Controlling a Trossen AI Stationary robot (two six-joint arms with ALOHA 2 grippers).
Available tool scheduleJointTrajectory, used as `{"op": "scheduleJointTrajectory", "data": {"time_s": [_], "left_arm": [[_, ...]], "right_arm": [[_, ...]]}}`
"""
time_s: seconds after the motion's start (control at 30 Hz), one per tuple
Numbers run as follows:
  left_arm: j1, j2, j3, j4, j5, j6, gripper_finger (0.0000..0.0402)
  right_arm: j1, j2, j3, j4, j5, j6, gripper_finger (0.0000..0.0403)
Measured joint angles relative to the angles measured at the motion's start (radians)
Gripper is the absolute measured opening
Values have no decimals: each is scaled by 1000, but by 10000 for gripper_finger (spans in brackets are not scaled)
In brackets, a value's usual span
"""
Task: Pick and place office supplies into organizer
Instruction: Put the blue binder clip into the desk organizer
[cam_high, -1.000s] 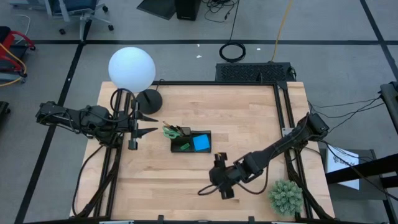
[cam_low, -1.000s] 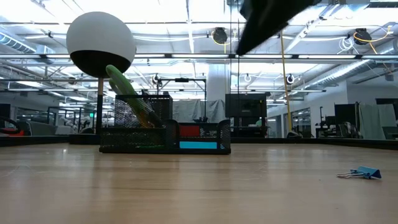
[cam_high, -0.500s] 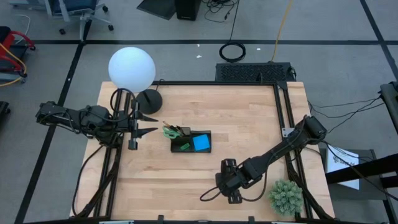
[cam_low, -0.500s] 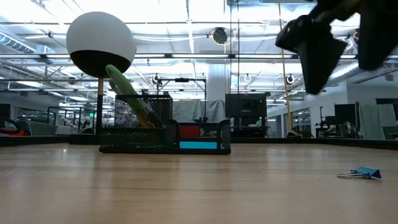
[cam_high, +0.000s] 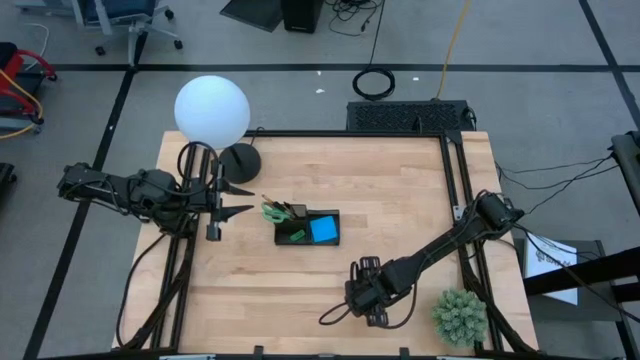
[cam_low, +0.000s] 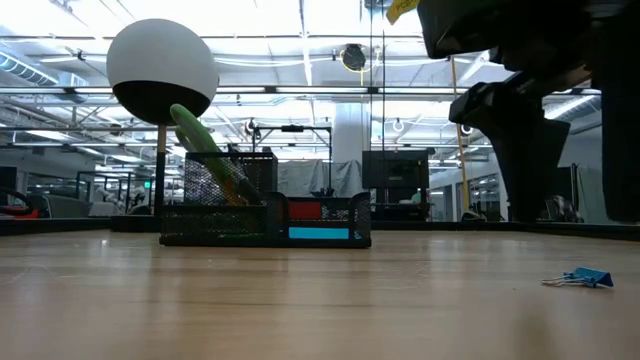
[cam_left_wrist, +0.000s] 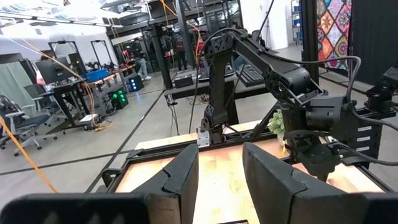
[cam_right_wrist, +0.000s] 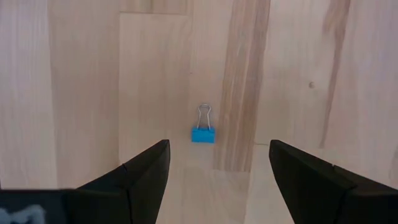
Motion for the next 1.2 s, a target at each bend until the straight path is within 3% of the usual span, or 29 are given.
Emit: {"op": "scheduleJointTrajectory", "data": {"time_s": [0.77, 1.2], "left_arm": [[0, 14, 0, 2, 0, 0, 131], [0, 13, 0, 2, 0, 0, 131]], "right_arm": [[7, 109, 3, 55, -46, 24, 260], [30, 112, 1, 45, 3, 20, 174]]}}
